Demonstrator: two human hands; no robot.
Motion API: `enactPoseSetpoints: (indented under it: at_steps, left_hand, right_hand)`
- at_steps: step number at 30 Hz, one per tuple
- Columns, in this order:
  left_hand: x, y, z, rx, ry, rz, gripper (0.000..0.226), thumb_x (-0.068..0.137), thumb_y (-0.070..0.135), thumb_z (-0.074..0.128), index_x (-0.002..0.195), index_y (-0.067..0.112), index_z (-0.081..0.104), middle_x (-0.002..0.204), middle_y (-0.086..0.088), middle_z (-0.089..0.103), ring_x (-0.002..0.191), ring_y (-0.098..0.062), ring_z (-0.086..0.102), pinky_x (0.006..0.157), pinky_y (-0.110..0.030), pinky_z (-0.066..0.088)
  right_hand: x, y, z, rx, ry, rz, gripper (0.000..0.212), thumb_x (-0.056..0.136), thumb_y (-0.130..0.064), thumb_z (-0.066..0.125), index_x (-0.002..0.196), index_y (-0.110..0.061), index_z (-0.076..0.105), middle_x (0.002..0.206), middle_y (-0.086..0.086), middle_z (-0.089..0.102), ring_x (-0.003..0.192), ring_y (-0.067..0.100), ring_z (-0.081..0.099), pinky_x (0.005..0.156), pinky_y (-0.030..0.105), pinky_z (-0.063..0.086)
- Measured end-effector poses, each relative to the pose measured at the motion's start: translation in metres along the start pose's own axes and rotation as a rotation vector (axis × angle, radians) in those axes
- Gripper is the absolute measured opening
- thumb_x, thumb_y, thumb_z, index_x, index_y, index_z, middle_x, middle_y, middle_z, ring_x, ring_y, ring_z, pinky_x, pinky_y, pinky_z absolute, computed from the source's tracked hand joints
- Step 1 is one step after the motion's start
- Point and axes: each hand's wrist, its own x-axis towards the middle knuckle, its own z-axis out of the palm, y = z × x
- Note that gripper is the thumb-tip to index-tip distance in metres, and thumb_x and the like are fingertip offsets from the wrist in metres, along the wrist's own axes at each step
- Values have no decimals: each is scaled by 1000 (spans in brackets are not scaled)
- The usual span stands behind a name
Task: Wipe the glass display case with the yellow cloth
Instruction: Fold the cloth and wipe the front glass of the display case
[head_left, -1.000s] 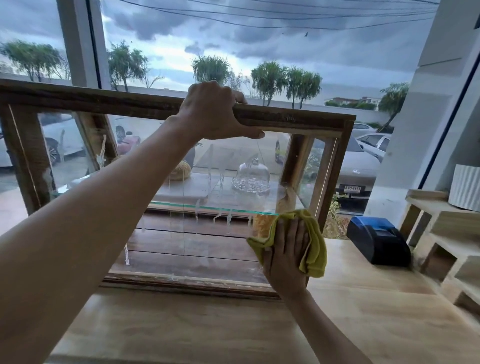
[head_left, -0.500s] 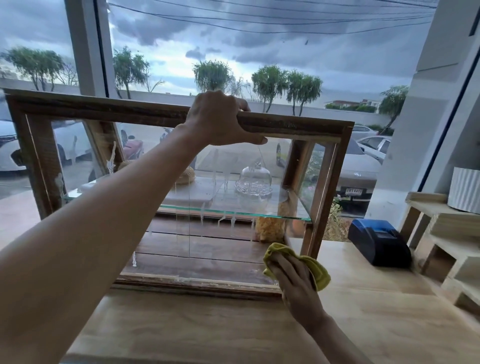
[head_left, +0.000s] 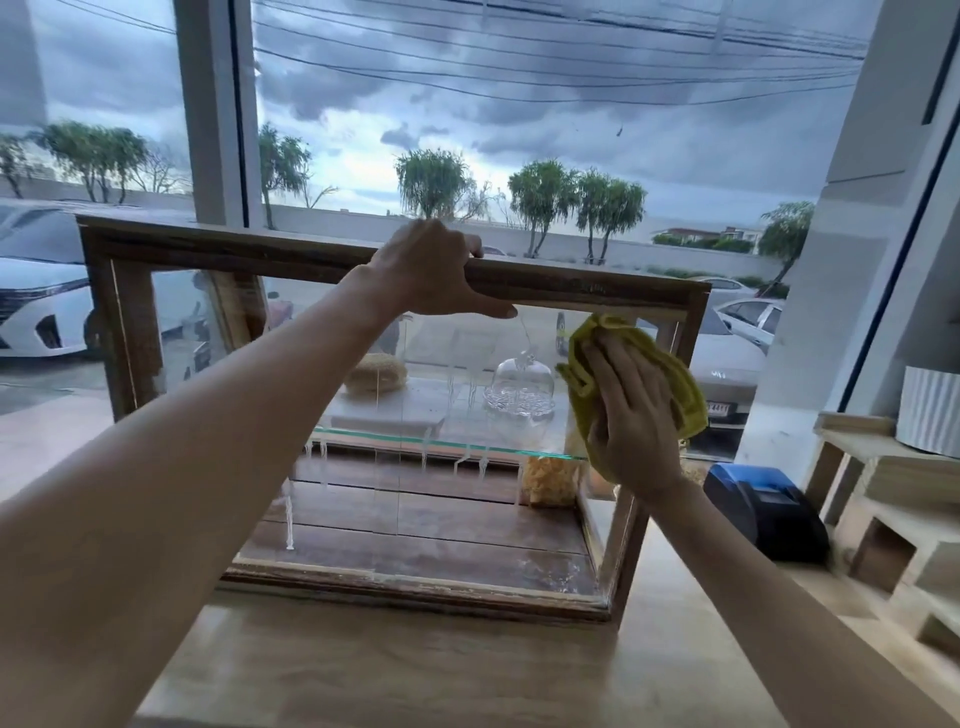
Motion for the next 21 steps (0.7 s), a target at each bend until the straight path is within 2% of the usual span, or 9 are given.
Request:
enactPoseSetpoints:
  at_steps: [2,4,7,10,14,18,21]
  left_hand:
    - [-5,-8,1,33,51,-16,94,57,87,50,117,15,64,75,-6,71,63,-17,52,80,-30,48]
    - [-6,-9,2,53,75,-21,93,58,87,50,116,16,65,72,-5,70,62,-16,51,78,-29,46]
    - [-5,-10,3,56,88,-13,92,58,86,51,115,16,65,70,-5,69,63,-16,50,79,-31,47]
    - [-5,-10,4,49,99,-9,94,56,88,49,112,16,66,69,-5,69,62,-17,52,78,-31,48]
    - [-5,-10,3,42,79,-7,93,53,92,47,107,19,68,71,-4,70,68,-22,62,77,-32,51]
    - [-7,-8,1,45,77,-14,92,52,91,47,104,18,69,55,4,50,63,-20,53,73,-30,46]
    - [-7,-6,0,44,84,-25,93,50,91,42,104,20,70,57,3,52,63,-19,51,72,-29,44]
  right_hand:
    - [1,4,3,-75,-80,14,48,97,-24,43,142,-8,39,146,14,42,137,28,35,114,44,24]
    - [1,3,5,-127,-148,25,54,94,-26,42,145,-10,36,151,10,35,142,25,27,118,47,15]
    - [3,-4,11,-121,-189,54,58,94,-29,36,148,-10,29,155,6,22,146,21,13,120,44,7]
    - [5,-7,17,-96,-182,48,60,94,-31,36,149,-12,25,155,3,17,146,19,9,120,42,4]
    - [17,-7,17,-92,-213,-100,58,95,-33,35,149,-14,27,155,3,20,146,19,13,120,40,6]
    - [26,-9,18,-112,-310,-265,58,96,-32,34,150,-15,25,158,3,18,147,19,13,120,41,8]
    - [23,-6,18,-94,-372,-401,57,97,-33,30,150,-14,24,158,4,18,147,20,12,120,41,8]
